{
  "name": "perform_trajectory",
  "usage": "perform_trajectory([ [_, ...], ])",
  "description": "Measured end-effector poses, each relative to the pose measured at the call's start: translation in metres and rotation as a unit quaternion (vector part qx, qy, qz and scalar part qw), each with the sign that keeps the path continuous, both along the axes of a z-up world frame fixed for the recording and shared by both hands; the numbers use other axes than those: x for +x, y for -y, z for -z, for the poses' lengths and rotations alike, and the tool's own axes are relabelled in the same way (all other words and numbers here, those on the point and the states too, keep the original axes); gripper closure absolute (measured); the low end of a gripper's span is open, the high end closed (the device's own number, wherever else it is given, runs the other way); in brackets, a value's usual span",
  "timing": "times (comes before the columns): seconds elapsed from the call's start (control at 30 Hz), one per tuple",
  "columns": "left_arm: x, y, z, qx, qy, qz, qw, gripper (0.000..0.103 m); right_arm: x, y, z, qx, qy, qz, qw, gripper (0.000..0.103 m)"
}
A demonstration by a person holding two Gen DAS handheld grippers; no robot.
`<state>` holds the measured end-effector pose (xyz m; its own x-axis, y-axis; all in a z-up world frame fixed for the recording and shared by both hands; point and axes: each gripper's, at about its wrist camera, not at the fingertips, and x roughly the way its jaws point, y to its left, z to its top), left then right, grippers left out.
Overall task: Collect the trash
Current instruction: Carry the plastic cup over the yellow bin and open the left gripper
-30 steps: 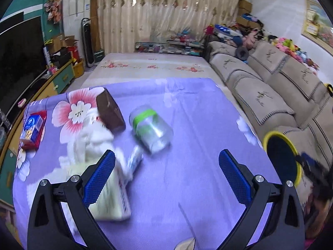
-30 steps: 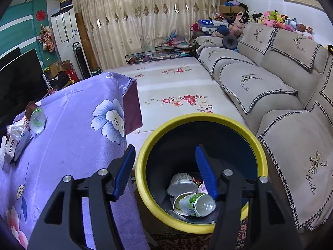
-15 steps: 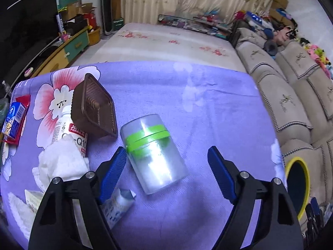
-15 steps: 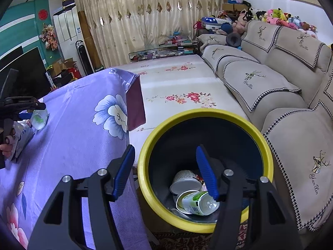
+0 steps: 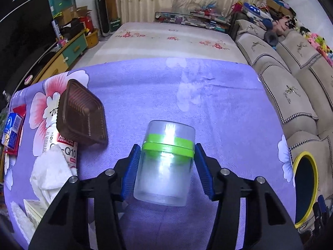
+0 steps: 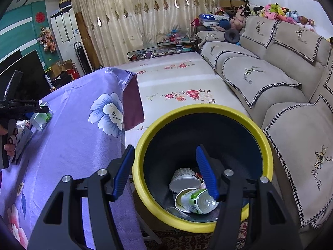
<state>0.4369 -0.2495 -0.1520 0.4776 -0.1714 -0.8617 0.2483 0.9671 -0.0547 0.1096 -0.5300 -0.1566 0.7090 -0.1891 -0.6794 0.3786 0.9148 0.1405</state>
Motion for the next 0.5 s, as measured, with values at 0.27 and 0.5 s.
perform_trajectory([
  [0.27,-0.039,0.015,-0.016,-0.018,0.010,0.048,0.9986,0.051,-0.012,0.003,-0.008,0.001,0.012,0.006,1.000,0.045],
  [0.5,-0.106,0.056,-0.050,-0.033,0.047,0.117,0.9915,0.051,-0.037,0.004,-0.018,-0.002,0.030,0.016,0.999,0.045],
])
